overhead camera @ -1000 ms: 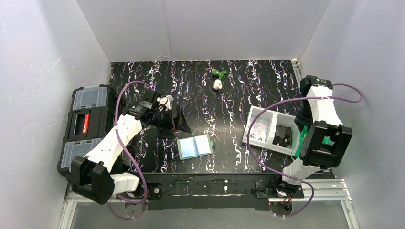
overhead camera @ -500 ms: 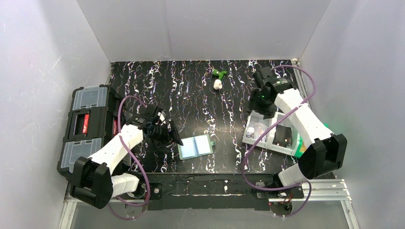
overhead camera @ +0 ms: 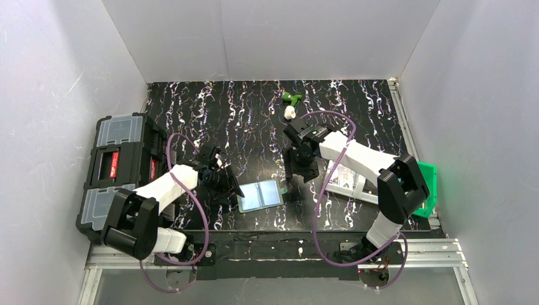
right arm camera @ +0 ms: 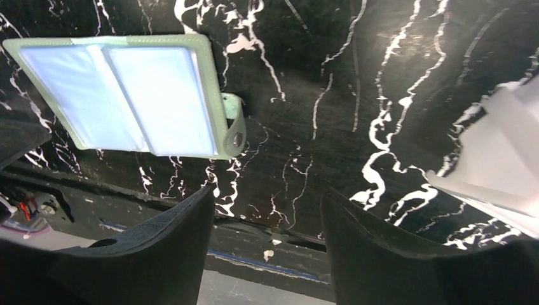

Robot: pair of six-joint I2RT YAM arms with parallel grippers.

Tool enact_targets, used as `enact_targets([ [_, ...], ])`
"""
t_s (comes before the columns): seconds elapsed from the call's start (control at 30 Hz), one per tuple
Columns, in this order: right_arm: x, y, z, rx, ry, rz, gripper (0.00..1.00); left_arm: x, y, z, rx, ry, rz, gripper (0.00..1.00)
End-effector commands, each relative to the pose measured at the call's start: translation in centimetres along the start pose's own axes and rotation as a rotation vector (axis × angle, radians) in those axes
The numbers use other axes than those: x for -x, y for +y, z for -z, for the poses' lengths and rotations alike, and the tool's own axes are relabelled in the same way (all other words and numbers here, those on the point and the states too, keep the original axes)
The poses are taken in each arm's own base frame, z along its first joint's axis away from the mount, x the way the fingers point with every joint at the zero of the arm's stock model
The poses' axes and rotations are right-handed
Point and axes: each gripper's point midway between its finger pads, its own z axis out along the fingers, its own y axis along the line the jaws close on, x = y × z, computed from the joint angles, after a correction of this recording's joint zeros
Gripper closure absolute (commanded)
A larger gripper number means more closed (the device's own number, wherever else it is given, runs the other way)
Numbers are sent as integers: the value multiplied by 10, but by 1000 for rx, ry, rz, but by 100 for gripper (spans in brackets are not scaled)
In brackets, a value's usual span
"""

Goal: Take the credit cards out of the card holder
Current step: Close the card holder at the center of the board.

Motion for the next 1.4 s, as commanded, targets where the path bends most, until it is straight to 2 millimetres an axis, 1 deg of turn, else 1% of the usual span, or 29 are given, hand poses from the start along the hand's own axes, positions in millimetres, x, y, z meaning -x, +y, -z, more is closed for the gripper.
enact_targets([
  [0.0, -4, 24, -11, 85, 12, 31, 32, 1, 0, -8, -2, 6, 4, 44],
  [0.1, -8, 30, -23, 79, 37, 48, 37, 1, 0, -13, -6, 18, 12, 45],
  [0.2, -10, 31, -34, 64, 55, 50, 46, 1, 1, -16, -1, 21, 17, 47],
  [0.33, -8, 26, -47, 25, 67, 51, 51, 0, 6, -19, 14, 26, 17, 48],
  [0.5, -8, 25, -62, 11, 93, 56, 56, -1, 12, -26, 37, 37, 12, 49],
  [0.6, -10, 26, -68, 11, 106, 56, 64, -1, 14, -30, 39, 42, 7, 52],
  [0.73, -12, 26, -75, 9, 123, 56, 80, -1, 14, -35, 42, 52, 1, 59],
  [0.83, -14, 27, -78, 12, 132, 58, 86, -2, 11, -38, 31, 59, 3, 66],
  [0.97, -16, 26, -80, 13, 138, 57, 91, 3, -1, -30, -10, 35, 7, 79],
  [1.13, -20, 25, -82, 9, 146, 60, 93, 9, -22, -9, -74, -12, 2, 93],
  [1.27, -22, 27, -82, 7, 148, 65, 95, 13, -41, 7, -138, -37, -14, 99],
  [1.37, -23, 31, -82, 13, 148, 71, 95, 14, -53, 15, -177, -40, -28, 100],
])
